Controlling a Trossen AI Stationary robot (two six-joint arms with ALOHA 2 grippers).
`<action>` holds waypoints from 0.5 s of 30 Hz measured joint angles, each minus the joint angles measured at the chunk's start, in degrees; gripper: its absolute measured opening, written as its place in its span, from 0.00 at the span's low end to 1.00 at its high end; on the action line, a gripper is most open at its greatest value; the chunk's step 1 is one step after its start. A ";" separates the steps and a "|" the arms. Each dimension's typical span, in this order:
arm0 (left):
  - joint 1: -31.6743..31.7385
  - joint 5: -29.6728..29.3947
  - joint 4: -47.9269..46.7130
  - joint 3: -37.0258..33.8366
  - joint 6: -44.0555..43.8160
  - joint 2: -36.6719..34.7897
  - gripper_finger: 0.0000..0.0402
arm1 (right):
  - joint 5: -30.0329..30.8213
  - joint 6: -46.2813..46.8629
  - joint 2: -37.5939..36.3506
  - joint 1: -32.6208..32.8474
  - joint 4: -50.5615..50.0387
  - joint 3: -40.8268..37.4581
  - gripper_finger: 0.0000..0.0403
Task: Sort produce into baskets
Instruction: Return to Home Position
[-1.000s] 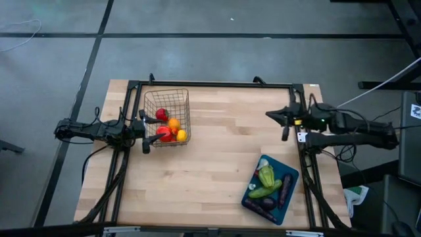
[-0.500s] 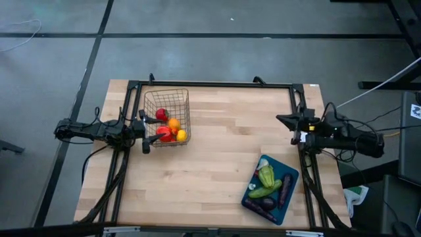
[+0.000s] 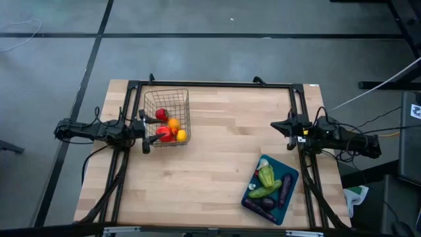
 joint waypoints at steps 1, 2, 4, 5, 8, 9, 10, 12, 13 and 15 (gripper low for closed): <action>0.00 0.00 -0.02 0.00 0.00 0.00 0.70 | 0.00 -0.02 -0.02 0.00 1.25 -0.61 0.00; 0.00 0.00 0.00 0.00 0.00 0.00 0.70 | -0.01 -0.02 -0.04 0.00 2.02 -1.27 0.00; 0.00 0.00 -0.01 0.00 0.00 0.00 0.70 | -0.02 0.08 -0.02 0.00 2.74 -3.02 0.00; 0.01 0.00 -0.02 0.01 0.00 0.00 0.70 | -0.02 0.32 0.02 0.00 3.28 -3.71 0.00; 0.01 0.00 -0.02 0.00 0.00 0.00 0.70 | -0.02 1.43 -0.02 0.00 5.83 -5.38 0.00; -0.02 0.00 -0.01 0.00 0.00 0.00 0.70 | -0.02 1.46 -0.01 0.00 5.95 -5.98 0.00; 0.01 0.00 0.00 0.00 0.00 0.00 0.70 | -0.11 1.52 0.00 0.00 5.98 -6.61 0.00; 0.00 0.00 0.00 0.00 0.00 0.00 0.70 | -0.76 1.53 0.03 0.00 7.74 -7.81 0.00; 0.00 0.00 -0.01 0.01 0.00 0.00 0.70 | -1.16 1.52 0.01 0.00 9.12 -8.34 0.00; 0.00 0.00 -0.02 0.00 0.00 0.00 0.70 | -1.49 1.36 0.00 0.00 11.51 -9.56 0.00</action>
